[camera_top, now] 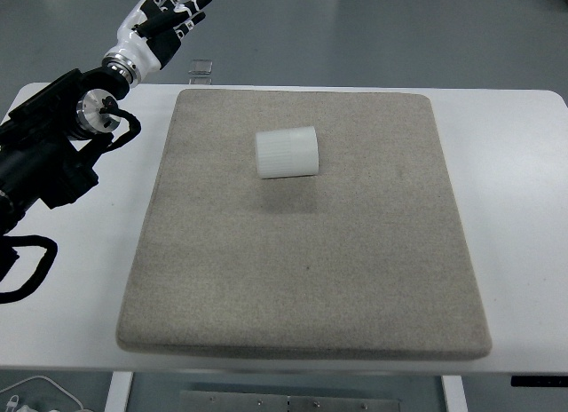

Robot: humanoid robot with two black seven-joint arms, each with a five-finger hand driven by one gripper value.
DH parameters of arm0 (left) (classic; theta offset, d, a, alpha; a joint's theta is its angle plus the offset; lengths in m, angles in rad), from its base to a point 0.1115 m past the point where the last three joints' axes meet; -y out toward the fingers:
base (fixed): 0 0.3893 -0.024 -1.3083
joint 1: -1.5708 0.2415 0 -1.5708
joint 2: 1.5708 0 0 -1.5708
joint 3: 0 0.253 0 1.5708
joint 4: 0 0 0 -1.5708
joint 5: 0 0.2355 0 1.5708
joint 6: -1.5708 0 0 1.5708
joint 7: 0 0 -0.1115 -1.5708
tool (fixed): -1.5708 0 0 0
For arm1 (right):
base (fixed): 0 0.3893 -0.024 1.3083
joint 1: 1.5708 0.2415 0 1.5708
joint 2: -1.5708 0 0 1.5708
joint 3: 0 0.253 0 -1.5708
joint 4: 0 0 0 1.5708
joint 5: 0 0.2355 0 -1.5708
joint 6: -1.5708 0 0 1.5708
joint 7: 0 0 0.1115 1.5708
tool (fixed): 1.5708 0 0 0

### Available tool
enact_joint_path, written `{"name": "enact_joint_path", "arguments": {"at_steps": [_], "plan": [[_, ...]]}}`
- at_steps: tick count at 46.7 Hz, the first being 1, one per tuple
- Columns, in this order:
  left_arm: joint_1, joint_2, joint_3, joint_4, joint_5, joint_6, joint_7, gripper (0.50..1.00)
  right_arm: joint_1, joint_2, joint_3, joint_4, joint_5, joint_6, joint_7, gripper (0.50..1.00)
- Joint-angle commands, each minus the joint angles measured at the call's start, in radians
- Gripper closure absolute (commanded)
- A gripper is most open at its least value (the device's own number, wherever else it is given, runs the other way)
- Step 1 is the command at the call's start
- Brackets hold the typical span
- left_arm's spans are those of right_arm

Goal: Flip white cup upright
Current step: 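Raise the left hand and swing it over the pad toward the cup, then lower the left hand's fingers onto the white cup lying on its side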

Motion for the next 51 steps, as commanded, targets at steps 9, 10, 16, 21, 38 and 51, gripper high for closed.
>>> {"name": "enact_joint_path", "arguments": {"at_steps": [9, 10, 16, 21, 38, 51], "plan": [[-0.028, 0.031, 0.005, -0.109, 0.266, 0.000, 0.008, 0.508, 0.000, 0.000, 0.000, 0.000, 0.000, -0.002, 0.000, 0.570], [-0.025, 0.040, 0.006, -0.132, 0.290, -0.002, 0.010, 0.508, 0.000, 0.000, 0.000, 0.000, 0.000, 0.000, 0.000, 0.570], [-0.021, 0.080, 0.055, -0.243, 0.404, 0.009, 0.019, 0.510, 0.000, 0.000, 0.000, 0.000, 0.000, -0.002, 0.000, 0.570], [-0.030, 0.120, 0.147, -0.316, 0.453, 0.015, 0.024, 0.510, 0.000, 0.000, 0.000, 0.000, 0.000, 0.000, 0.000, 0.570], [-0.110, 0.223, 0.311, -0.559, 0.534, 0.041, 0.284, 0.512, 0.000, 0.000, 0.000, 0.000, 0.000, 0.000, 0.000, 0.570], [-0.168, 0.234, 0.412, -0.669, 0.596, 0.044, 0.427, 0.525, 0.000, 0.000, 0.000, 0.000, 0.000, 0.000, 0.000, 0.570]]}}
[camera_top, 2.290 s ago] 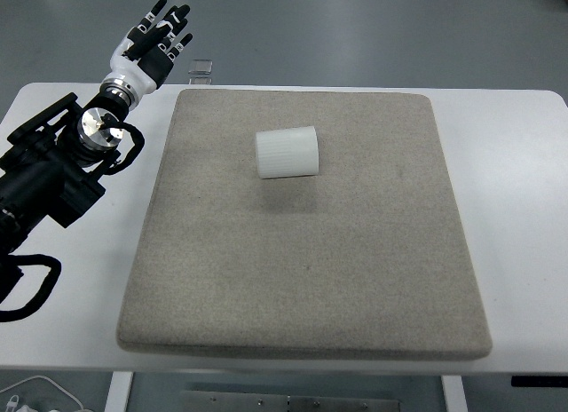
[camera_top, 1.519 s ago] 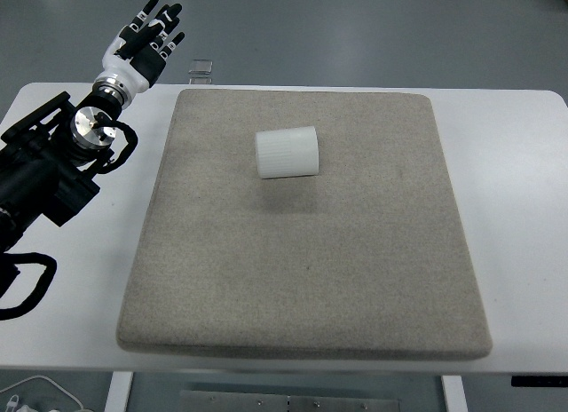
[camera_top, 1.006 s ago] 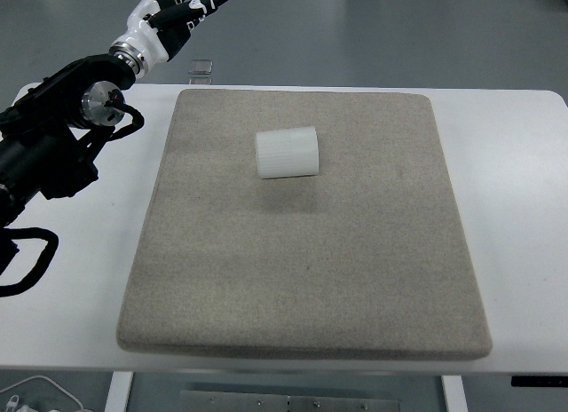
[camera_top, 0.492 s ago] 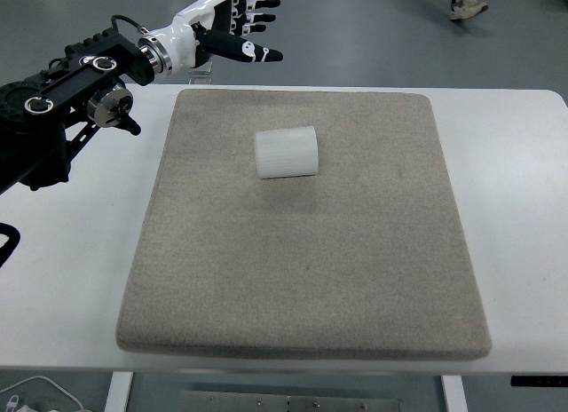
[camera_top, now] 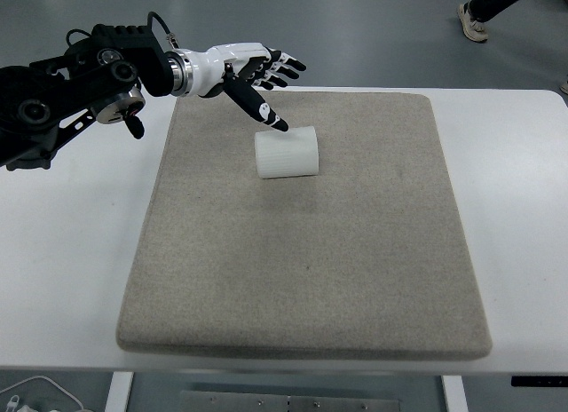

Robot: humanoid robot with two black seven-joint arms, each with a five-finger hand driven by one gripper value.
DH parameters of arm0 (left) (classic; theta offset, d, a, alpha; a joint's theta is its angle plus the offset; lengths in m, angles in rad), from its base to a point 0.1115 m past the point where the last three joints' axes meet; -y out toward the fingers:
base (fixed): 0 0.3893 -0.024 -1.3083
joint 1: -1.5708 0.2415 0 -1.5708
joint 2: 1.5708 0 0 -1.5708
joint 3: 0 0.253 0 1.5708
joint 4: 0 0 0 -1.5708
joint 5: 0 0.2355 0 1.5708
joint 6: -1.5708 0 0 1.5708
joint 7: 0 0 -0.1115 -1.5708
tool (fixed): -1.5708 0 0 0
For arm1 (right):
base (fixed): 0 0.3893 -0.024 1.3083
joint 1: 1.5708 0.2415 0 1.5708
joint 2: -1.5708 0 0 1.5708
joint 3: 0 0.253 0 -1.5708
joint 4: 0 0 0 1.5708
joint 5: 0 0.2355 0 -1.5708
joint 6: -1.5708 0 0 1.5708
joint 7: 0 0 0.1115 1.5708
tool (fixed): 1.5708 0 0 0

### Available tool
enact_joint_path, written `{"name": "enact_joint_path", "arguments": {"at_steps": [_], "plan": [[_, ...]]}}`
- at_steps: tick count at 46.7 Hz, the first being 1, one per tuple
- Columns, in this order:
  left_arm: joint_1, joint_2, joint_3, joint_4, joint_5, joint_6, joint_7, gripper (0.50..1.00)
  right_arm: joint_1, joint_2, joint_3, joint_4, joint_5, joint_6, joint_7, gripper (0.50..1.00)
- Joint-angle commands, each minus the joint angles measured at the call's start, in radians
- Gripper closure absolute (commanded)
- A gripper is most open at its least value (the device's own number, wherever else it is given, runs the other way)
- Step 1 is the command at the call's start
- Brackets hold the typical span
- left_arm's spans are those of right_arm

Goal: Flip white cup upright
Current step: 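Lower the left hand's fingers onto the white cup lying on its side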

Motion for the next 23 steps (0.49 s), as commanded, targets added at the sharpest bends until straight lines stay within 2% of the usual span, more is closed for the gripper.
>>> {"name": "enact_joint_path", "arguments": {"at_steps": [1, 23], "plan": [[-0.025, -0.004, 0.038, -0.009, 0.001, 0.008, 0.018, 0.525, 0.000, 0.000, 0.000, 0.000, 0.000, 0.000, 0.000, 0.570], [-0.062, -0.072, 0.149, 0.051, 0.099, 0.021, 0.026, 0.516, 0.000, 0.000, 0.000, 0.001, 0.000, 0.000, 0.000, 0.570]]}}
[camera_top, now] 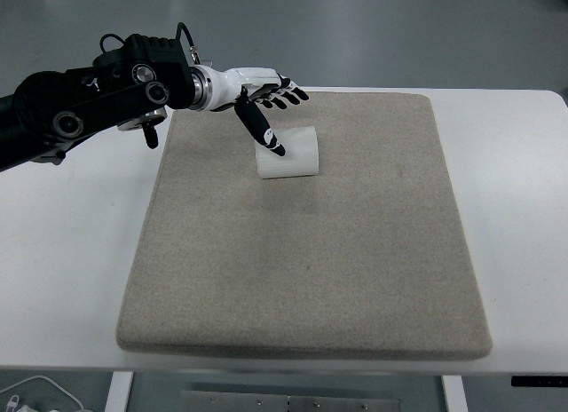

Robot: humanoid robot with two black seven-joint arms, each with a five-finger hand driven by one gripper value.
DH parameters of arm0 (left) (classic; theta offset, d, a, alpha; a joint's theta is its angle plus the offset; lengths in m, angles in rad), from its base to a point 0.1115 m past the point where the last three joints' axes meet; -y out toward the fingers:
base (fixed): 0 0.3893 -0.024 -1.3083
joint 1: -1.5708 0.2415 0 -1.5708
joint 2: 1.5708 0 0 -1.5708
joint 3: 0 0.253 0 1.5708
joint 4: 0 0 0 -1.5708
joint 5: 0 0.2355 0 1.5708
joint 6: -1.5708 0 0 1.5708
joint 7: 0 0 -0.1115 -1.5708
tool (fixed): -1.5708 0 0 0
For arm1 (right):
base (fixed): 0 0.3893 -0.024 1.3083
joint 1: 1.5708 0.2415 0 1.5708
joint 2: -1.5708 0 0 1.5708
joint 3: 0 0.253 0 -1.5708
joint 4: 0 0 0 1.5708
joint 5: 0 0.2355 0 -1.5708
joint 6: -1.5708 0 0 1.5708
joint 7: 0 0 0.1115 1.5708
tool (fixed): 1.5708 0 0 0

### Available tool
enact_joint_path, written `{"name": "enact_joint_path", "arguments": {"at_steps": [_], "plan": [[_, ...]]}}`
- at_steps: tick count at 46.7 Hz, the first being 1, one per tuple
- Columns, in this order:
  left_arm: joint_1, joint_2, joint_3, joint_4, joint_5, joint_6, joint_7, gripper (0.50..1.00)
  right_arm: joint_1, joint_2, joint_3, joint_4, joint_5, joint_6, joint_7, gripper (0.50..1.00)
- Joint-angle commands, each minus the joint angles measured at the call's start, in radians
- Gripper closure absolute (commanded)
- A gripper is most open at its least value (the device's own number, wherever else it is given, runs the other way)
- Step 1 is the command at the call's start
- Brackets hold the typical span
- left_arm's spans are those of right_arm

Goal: Flip white cup upright
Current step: 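Lower the left hand's fingers onto the white cup lying on its side, then close the left hand's fingers around the white cup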

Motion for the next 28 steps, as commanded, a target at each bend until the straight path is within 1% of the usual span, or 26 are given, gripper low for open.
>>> {"name": "enact_joint_path", "arguments": {"at_steps": [1, 16, 21, 28], "plan": [[-0.005, -0.006, 0.012, 0.019, 0.020, -0.002, 0.000, 0.514, 0.000, 0.000, 0.000, 0.000, 0.000, -0.001, 0.000, 0.570], [-0.007, -0.045, 0.020, 0.077, 0.038, -0.006, -0.006, 0.516, 0.000, 0.000, 0.000, 0.000, 0.000, 0.000, 0.000, 0.570], [-0.005, -0.085, 0.050, 0.107, 0.040, -0.006, -0.014, 0.516, 0.000, 0.000, 0.000, 0.000, 0.000, -0.001, 0.000, 0.570], [0.001, -0.109, 0.057, 0.131, 0.044, -0.009, -0.019, 0.514, 0.000, 0.000, 0.000, 0.000, 0.000, 0.000, 0.000, 0.570]]}}
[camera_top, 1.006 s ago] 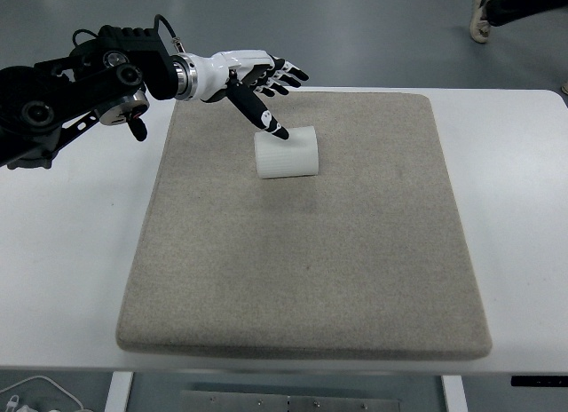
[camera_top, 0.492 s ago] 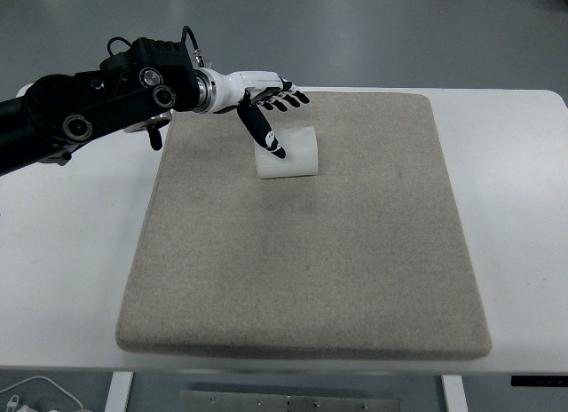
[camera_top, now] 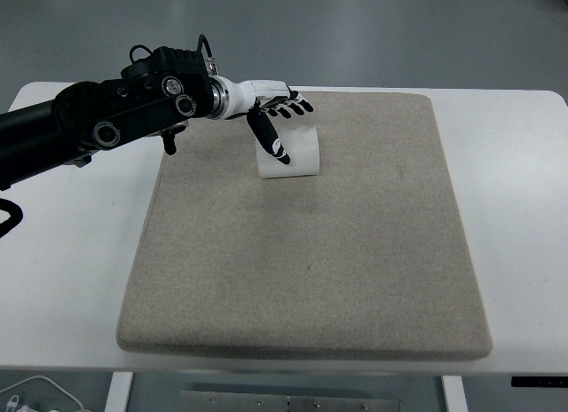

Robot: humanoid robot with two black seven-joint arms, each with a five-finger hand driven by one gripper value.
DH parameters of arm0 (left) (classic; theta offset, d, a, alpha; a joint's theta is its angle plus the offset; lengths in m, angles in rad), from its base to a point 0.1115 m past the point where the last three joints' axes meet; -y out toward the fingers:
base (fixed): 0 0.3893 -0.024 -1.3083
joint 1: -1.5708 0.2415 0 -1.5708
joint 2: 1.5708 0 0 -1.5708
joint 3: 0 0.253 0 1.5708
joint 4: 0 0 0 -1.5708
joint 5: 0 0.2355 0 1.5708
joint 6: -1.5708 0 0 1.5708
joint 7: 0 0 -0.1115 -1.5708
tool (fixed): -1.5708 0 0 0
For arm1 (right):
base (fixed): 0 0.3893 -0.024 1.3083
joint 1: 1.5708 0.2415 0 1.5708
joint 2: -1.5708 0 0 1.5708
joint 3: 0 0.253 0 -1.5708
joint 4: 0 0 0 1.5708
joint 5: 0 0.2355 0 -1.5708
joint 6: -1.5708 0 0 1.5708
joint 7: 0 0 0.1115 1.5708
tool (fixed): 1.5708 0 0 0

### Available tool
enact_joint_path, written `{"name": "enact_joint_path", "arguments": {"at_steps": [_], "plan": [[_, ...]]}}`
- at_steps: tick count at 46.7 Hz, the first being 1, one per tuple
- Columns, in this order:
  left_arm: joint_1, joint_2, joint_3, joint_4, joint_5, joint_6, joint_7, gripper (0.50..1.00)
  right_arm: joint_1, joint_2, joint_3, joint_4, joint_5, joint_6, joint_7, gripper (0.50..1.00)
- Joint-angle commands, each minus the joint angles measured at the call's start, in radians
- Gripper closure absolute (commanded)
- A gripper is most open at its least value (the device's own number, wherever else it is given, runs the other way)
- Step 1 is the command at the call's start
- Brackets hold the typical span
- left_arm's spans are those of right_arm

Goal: Flip white cup upright
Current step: 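Close the left hand's fingers around the white cup, then lift the cup with the left hand and rotate it opening-up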

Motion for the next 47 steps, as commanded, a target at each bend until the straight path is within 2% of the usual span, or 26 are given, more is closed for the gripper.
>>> {"name": "enact_joint_path", "arguments": {"at_steps": [1, 24, 28, 32, 43, 47], "plan": [[0.006, -0.017, 0.005, 0.005, 0.002, -0.003, 0.000, 0.516, 0.000, 0.000, 0.000, 0.000, 0.000, 0.001, 0.000, 0.570], [0.022, -0.076, 0.045, 0.043, 0.025, 0.000, -0.005, 0.516, 0.000, 0.000, 0.000, 0.000, 0.000, 0.001, 0.000, 0.570], [0.026, -0.079, 0.045, 0.045, 0.025, 0.002, -0.005, 0.529, 0.000, 0.000, 0.000, 0.000, 0.000, 0.001, 0.000, 0.570], [0.026, -0.079, 0.046, 0.047, 0.026, 0.002, -0.008, 0.574, 0.000, 0.000, 0.000, 0.000, 0.000, 0.001, 0.000, 0.570], [0.029, -0.079, 0.046, 0.051, 0.083, 0.002, -0.016, 0.831, 0.000, 0.000, 0.000, 0.000, 0.000, 0.001, 0.000, 0.570], [0.029, -0.079, 0.038, 0.051, 0.083, 0.002, -0.017, 0.887, 0.000, 0.000, 0.000, 0.000, 0.000, 0.001, 0.000, 0.570]]}}
